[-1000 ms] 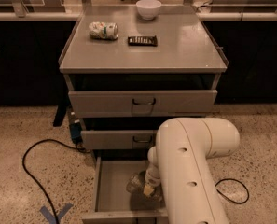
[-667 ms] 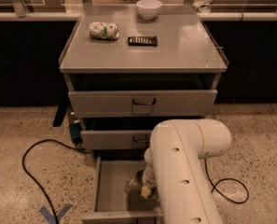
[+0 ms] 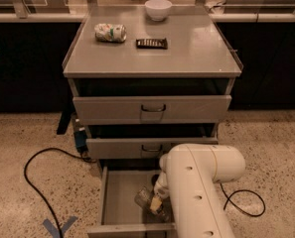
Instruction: Place water bottle into bottom drawer
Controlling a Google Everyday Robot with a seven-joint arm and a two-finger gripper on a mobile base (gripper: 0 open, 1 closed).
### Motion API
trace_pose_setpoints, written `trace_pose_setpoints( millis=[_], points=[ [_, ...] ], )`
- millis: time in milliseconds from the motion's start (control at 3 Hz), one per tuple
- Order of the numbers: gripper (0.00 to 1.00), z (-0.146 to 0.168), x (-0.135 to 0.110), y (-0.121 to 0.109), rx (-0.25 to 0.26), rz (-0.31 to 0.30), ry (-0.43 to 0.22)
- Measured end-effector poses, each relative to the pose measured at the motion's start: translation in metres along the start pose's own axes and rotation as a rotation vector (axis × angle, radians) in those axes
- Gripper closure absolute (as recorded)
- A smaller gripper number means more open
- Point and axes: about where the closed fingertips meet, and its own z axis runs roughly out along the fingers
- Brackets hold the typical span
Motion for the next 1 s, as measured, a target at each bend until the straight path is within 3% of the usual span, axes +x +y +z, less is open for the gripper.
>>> trace_pose_setpoints(
  millis=[333,667,1000],
  points=[
    [1.0,0.0,0.0,0.0,0.0,0.0,0.0],
    [1.0,0.0064,0.0038,-0.004,-0.046,0.03,-0.002],
    [0.82,0.0051,0.0012,-0.0066,-0.054,0.033,-0.005]
  ],
)
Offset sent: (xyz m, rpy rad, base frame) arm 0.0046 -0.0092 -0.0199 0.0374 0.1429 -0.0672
